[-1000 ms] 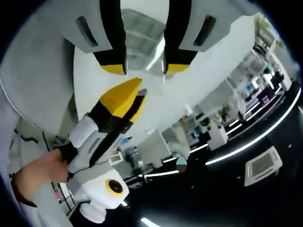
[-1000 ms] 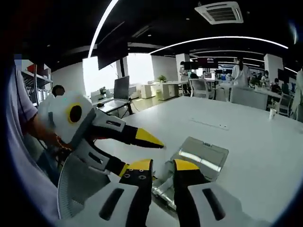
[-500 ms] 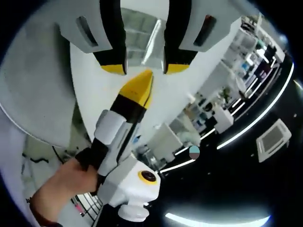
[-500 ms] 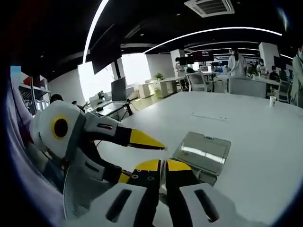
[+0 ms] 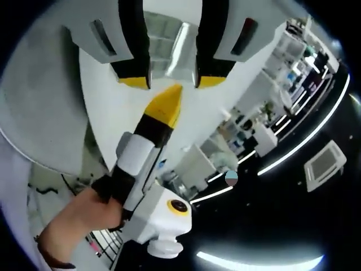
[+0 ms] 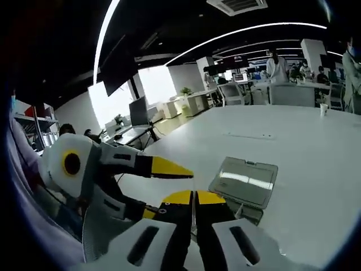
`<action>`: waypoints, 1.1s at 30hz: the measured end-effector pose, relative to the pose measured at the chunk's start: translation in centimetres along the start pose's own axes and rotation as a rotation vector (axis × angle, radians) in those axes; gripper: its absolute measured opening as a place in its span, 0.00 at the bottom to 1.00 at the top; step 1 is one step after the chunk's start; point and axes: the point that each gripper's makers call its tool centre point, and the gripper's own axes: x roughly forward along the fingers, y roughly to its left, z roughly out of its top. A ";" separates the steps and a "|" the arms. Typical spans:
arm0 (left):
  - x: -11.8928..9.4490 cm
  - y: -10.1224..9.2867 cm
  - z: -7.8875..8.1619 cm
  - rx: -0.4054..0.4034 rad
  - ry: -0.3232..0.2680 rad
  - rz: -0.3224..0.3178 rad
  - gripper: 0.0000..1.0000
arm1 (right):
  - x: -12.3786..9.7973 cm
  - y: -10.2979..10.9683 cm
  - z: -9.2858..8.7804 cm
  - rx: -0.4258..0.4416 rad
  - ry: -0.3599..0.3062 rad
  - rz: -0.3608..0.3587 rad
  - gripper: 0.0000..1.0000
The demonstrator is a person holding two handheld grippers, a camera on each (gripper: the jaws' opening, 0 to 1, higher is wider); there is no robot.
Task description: Insert the divider into the dual guide fixture by aligning both edges with the guide slots and pushing it downward to the bottom, including one-sided entry, uneven engagement, binding, and posture correction.
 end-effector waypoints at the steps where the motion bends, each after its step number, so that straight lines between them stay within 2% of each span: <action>1: 0.0 0.1 0.1 -0.004 -0.005 -0.001 0.29 | 0.0 0.0 0.1 0.001 -0.003 0.003 0.00; 6: -0.1 -0.4 0.3 -0.021 -0.027 -0.025 0.39 | 0.1 0.0 0.4 0.000 -0.011 0.002 0.00; 11: -0.5 0.0 0.0 -0.091 -0.037 -0.028 0.41 | 0.1 0.0 0.6 -0.003 -0.016 0.005 0.00; 14: -0.9 0.3 -0.6 -0.112 -0.027 -0.031 0.44 | 0.1 0.1 0.7 -0.009 -0.018 0.006 0.00; 19: -1.3 0.9 -1.4 -0.142 -0.011 -0.021 0.46 | 0.2 0.0 0.8 -0.015 -0.017 0.005 0.00; 33: -2.3 1.9 -2.3 -0.198 0.001 -0.009 0.46 | 0.4 0.3 1.0 -0.028 -0.014 0.018 0.00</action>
